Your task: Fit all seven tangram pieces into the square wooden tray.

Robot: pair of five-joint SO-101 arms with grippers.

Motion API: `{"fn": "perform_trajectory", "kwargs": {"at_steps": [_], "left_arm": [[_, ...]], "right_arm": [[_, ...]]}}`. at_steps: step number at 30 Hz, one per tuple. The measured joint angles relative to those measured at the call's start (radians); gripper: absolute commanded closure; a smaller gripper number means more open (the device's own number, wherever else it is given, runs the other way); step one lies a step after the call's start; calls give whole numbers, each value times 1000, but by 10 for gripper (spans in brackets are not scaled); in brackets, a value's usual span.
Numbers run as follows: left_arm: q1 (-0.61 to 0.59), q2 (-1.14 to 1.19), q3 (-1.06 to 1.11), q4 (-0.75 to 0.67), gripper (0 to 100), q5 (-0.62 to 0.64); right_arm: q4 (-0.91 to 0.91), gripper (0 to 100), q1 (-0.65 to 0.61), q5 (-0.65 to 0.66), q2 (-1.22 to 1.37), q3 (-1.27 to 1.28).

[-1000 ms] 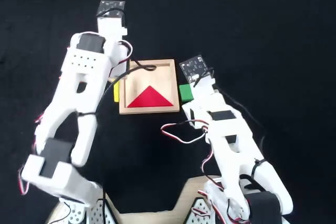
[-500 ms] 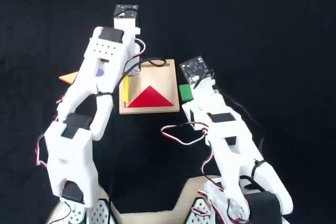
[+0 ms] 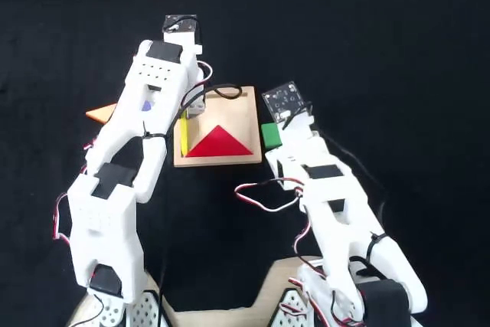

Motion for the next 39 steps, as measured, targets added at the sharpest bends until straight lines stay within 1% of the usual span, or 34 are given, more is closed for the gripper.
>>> {"fn": "perform_trajectory", "kwargs": {"at_steps": [3, 9, 26, 28, 32, 39], "left_arm": [[0, 0, 0, 3, 971, 0], [0, 0, 0, 60, 971, 5], [0, 0, 0, 60, 969, 5], [0, 0, 0, 60, 945, 5], [0, 2, 0, 60, 846, 2], [-3, 11, 2, 68, 848, 5]], "right_arm": [[-5, 985, 0, 0, 0, 0], [-6, 985, 0, 0, 0, 0], [-6, 984, 0, 0, 0, 0], [-6, 984, 0, 0, 0, 0], [-6, 984, 0, 0, 0, 0], [-6, 984, 0, 0, 0, 0]]}}
